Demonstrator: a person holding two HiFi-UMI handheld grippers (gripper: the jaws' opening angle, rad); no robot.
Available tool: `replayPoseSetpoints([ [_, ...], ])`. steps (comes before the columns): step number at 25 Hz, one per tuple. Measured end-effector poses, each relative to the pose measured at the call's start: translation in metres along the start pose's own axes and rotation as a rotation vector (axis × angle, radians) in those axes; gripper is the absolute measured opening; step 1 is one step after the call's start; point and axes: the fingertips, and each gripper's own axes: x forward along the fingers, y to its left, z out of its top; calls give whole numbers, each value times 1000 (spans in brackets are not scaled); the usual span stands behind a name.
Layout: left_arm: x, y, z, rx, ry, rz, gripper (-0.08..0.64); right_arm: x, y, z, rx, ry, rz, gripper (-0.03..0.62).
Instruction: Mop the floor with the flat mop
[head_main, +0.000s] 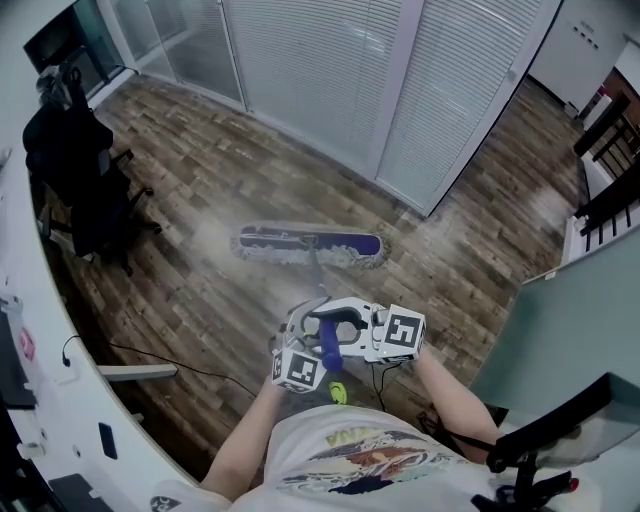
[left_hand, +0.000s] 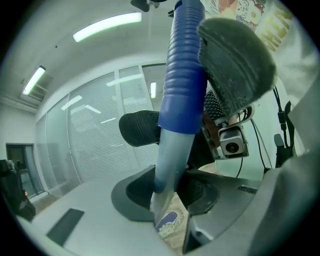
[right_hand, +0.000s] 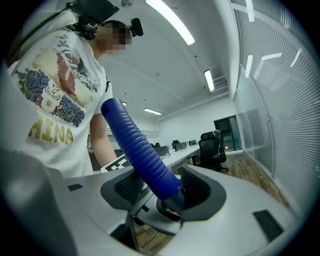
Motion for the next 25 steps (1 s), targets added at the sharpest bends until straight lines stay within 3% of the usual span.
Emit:
replayPoseSetpoints([
  [6, 44, 42, -17, -10, 34, 1, 110, 1, -60, -5, 1, 33, 11, 227],
  [18, 130, 208, -29, -7, 14, 5, 109, 42, -241, 44, 0, -7, -23, 225],
  [25, 188, 270, -52, -4, 60, -2, 110, 49, -325, 41, 4, 23, 1, 227],
])
